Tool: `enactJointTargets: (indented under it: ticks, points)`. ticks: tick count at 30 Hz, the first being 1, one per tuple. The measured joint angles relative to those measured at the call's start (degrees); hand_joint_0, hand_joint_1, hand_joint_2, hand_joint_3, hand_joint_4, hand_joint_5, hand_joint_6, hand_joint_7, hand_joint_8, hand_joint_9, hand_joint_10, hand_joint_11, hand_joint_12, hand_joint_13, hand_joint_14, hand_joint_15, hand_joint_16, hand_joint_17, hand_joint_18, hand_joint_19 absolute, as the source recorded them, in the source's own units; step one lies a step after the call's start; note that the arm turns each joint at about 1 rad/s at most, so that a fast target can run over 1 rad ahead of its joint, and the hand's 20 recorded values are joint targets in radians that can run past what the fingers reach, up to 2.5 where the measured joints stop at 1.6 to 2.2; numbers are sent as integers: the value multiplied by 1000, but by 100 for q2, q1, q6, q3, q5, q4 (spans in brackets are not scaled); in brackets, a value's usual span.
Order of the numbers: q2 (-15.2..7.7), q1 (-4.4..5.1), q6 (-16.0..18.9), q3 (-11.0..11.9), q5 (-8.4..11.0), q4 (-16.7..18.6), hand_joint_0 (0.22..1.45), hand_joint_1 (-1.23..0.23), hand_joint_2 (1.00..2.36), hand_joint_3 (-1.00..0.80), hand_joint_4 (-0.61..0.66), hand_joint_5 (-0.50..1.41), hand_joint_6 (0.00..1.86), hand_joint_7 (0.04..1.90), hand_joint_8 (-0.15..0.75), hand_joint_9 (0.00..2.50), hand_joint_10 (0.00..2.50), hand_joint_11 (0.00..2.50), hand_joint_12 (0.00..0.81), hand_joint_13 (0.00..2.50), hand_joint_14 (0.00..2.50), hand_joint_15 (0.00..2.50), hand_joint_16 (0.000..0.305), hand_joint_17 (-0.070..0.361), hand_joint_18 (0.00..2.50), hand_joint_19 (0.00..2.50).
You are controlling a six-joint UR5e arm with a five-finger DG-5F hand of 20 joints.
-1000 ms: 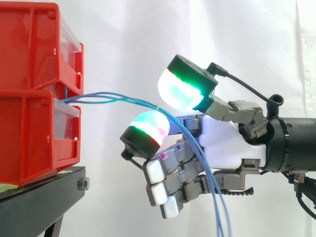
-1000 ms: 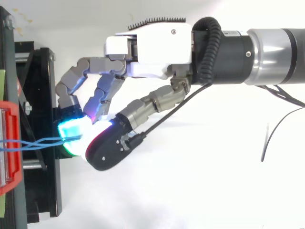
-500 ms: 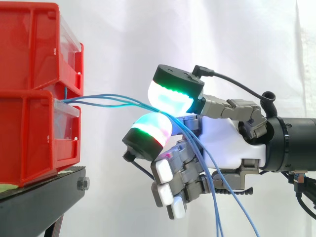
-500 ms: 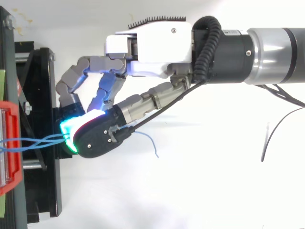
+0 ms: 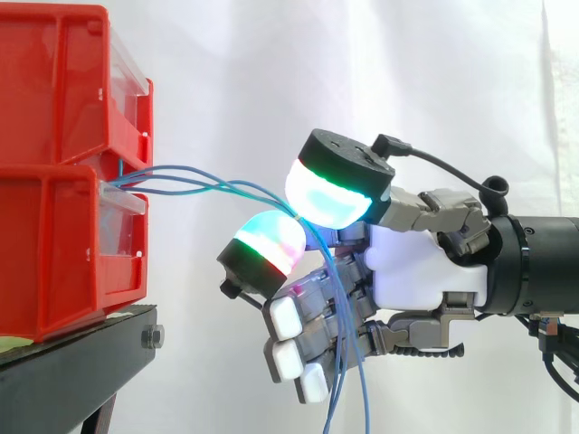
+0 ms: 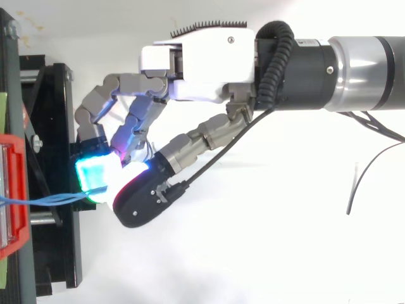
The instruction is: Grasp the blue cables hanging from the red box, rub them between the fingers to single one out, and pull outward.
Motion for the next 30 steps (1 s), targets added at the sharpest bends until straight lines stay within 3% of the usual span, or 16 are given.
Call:
enactJointTargets:
  ticks: [10, 14, 19, 24, 25, 30]
  points:
    - [0, 2, 0, 0, -4, -61, 556, -722, 1000, -500, 132, -139, 881, 1059, 296, 937, 15, 481, 370, 847, 21, 610, 44, 99, 725, 637]
    - [0, 8, 0, 0, -8, -63, 592, -689, 1012, -328, 110, -133, 884, 1119, 291, 957, 16, 491, 368, 856, 20, 608, 42, 95, 723, 643]
    - [2, 5, 0, 0, -9, -64, 628, -828, 1016, -253, 77, -158, 907, 1078, 285, 887, 13, 490, 370, 838, 21, 610, 43, 96, 723, 635]
    - [2, 4, 3, 0, -7, -67, 717, -965, 1009, -397, 96, -174, 920, 1034, 276, 837, 13, 488, 366, 804, 22, 596, 42, 96, 731, 571]
    - [1, 3, 6, 0, -8, -71, 719, -974, 1000, -495, 119, -173, 920, 1008, 275, 832, 13, 490, 365, 804, 20, 589, 43, 96, 732, 571]
    - [45, -1, 28, 0, -10, -154, 546, -889, 1000, -500, 131, -158, 909, 1009, 283, 865, 13, 490, 373, 818, 20, 606, 44, 99, 744, 601]
